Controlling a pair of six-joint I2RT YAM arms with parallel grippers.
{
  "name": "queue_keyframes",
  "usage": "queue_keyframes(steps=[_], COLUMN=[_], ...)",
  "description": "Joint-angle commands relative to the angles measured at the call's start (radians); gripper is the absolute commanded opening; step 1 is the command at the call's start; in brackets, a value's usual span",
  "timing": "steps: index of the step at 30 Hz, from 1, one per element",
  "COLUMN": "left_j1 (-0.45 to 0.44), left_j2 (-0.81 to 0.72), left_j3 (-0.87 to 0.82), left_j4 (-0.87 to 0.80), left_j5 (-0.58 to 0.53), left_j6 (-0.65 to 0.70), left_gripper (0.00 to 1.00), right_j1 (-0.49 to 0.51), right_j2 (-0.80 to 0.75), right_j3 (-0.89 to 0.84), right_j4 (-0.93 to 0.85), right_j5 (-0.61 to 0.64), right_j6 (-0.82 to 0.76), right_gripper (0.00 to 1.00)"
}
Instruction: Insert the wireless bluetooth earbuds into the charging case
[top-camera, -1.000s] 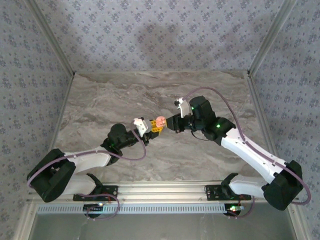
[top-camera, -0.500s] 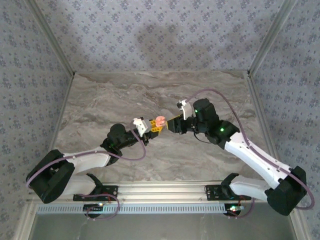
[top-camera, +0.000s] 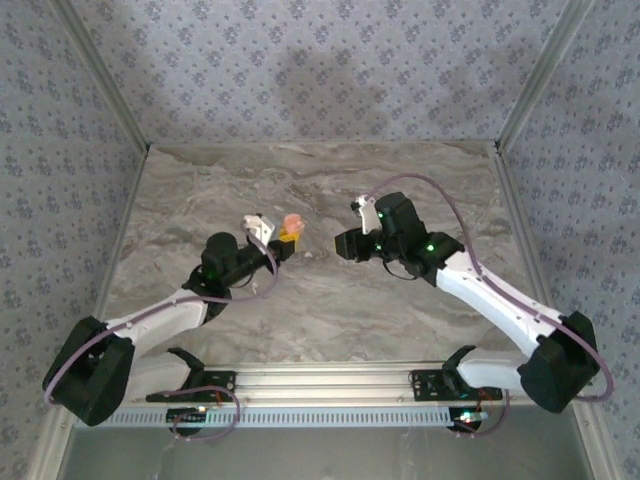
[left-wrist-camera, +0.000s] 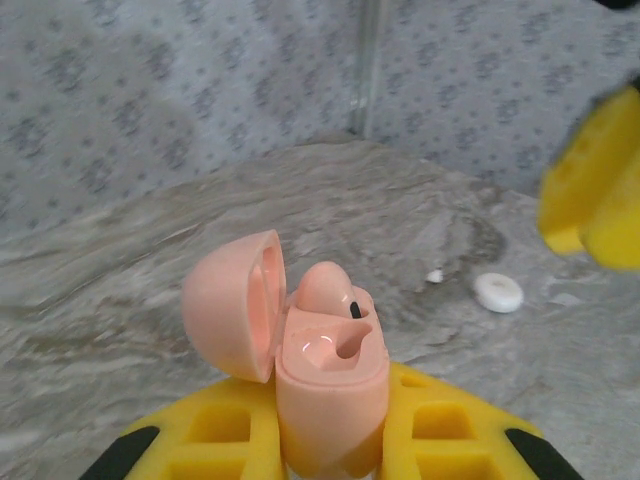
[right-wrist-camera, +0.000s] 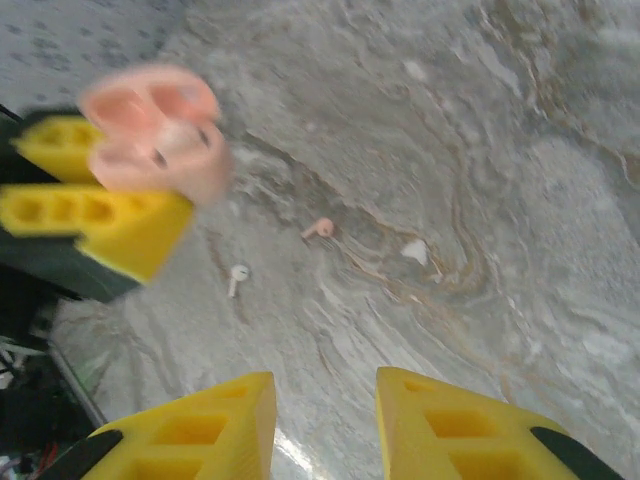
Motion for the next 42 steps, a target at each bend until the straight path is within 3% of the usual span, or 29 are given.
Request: queue_keyframes(steps=[1, 8, 17, 30, 42], left_j1=[0.061, 0.191, 0.337, 0.447, 0.457], left_j2=[-0.014, -0.026, -0.022, 0.004, -0.013], left_j3=[0.054, 0.097, 0.150, 0.155, 0.136], left_j4=[-0.124, -0.291, -0.473, -0.576, -0.578], left_j5=[-0.020, -0.020, -0.061, -0.047, -0.082], left_j6=[-0.084, -0.142, -0.253, -0.290, -0.286], left_gripper=[0.14, 0.13, 0.13, 0.13, 0.13], right_j1=[0.015, 0.040, 0.064, 0.130, 0.136], right_j2=[0.061, 0.223, 0.415, 0.657, 0.898], right_j3=[0.071, 0.229, 0.343, 0.458, 0.697], right_j4=[-0.078, -0.218, -0.249, -0.198, -0.219], right_j5=[0.069, 0.120, 0.066, -0.008, -0.035], right_j6=[0.054, 0.137, 0.506, 0.842, 0.953], right_gripper=[0.33, 0.33, 0.33, 0.34, 0.34])
